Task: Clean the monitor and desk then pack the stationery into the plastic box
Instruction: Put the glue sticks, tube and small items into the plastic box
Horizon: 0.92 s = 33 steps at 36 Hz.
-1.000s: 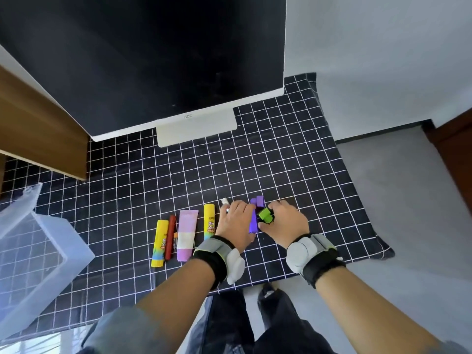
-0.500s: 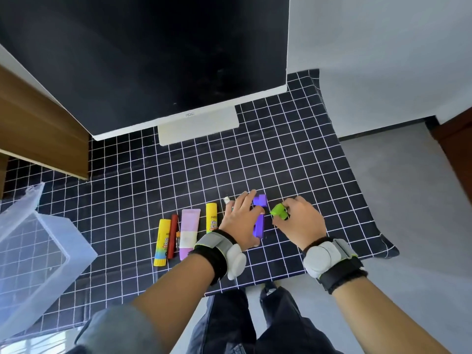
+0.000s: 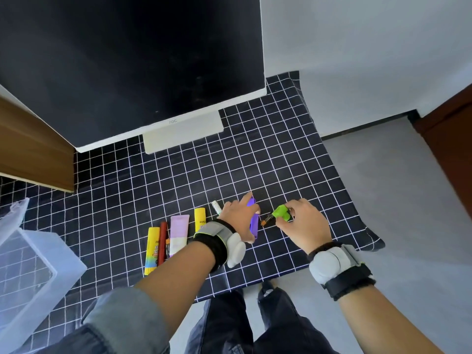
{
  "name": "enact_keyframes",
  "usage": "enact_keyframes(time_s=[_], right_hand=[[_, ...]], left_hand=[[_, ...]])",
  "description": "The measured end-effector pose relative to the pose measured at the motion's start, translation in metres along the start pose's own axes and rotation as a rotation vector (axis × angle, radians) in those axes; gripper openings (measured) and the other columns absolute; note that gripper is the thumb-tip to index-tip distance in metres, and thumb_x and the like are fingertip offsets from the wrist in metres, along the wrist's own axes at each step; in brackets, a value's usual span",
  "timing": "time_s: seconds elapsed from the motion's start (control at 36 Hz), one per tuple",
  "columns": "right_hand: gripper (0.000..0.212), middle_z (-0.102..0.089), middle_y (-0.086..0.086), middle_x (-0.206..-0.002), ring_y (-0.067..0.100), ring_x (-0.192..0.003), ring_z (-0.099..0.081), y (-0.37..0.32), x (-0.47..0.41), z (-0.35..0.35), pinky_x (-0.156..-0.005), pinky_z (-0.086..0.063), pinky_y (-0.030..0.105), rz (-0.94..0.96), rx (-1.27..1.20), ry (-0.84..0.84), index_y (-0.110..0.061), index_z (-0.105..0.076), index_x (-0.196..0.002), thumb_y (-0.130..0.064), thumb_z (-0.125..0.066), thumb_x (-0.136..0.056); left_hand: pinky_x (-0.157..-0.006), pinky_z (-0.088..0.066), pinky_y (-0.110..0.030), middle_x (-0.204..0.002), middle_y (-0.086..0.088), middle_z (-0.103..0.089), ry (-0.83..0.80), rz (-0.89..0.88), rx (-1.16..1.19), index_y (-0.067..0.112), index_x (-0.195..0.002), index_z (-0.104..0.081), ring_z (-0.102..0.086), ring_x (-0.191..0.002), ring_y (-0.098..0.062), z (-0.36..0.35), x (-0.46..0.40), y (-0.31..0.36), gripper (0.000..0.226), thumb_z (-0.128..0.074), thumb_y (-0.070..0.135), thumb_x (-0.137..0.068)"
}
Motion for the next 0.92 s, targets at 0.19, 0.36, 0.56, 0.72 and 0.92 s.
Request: enact_keyframes(time_s=[0.19,0.36,0.56,0.72,0.92], right_hand=[[0.033,-0.057,-0.005,-0.093,0.01,-0.079,-0.057,0.002,0.002,0.009,-0.063,-0.048,0.022,-0.008,-0.007,0.014,-0.026,-0.065,-0.112,-0.046,-0.065,-0.085],[0.03,-0.056,-0.006,-0.093,0.01,-0.079,-0.057,0.003,0.003,0.017,-0.059,-0.043,0.018,0.002,-0.021,0.02,-0.026,-0.065,-0.109,-0.045,-0.065,-0.085],[0.028,-0.056,-0.006,-0.091,0.009,-0.078,-0.057,0.005,0.005,0.023,-0.056,-0.035,0.015,-0.004,-0.02,0.018,-0.027,-0.065,-0.108,-0.043,-0.064,-0.085],[0.028,-0.055,-0.007,-0.091,0.008,-0.078,-0.056,0.004,0.005,0.027,-0.056,-0.037,0.017,0.002,-0.016,0.011,-0.027,-0.065,-0.107,-0.044,-0.064,-0.085],[0.024,-0.054,-0.01,-0.092,0.008,-0.079,-0.055,-0.007,0.001,0.031,-0.058,-0.038,0.017,0.041,-0.047,-0.002,-0.029,-0.064,-0.103,-0.044,-0.065,-0.084]], left_hand=[[-0.091,-0.053,-0.041,-0.139,-0.005,-0.035,-0.049,0.013,0.151,0.023,-0.131,-0.048,-0.052,-0.112,-0.03,0.007,-0.004,0.0,0.077,-0.087,0.036,-0.067],[-0.088,-0.055,-0.038,-0.137,-0.002,-0.035,-0.015,0.026,0.198,0.024,-0.131,-0.048,-0.051,-0.111,-0.026,0.003,-0.001,0.0,0.076,-0.087,0.036,-0.067],[-0.089,-0.054,-0.04,-0.138,-0.002,-0.034,0.022,0.031,0.221,0.023,-0.13,-0.049,-0.054,-0.107,-0.027,0.002,0.004,0.003,0.076,-0.086,0.038,-0.065],[-0.09,-0.053,-0.039,-0.139,-0.001,-0.032,0.088,0.03,0.244,0.024,-0.13,-0.049,-0.053,-0.107,-0.027,0.007,0.01,0.006,0.077,-0.086,0.04,-0.064],[-0.092,-0.053,-0.037,-0.143,0.001,-0.029,0.161,0.047,0.293,0.025,-0.131,-0.049,-0.053,-0.109,-0.025,0.019,0.026,0.006,0.077,-0.086,0.039,-0.065]])
Point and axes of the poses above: each hand's wrist, its own x-axis away from the middle knuckle, its own z-axis out of the back of the hand, y = z × x, the point moved 1 cm from there along -x, towards the middle knuckle
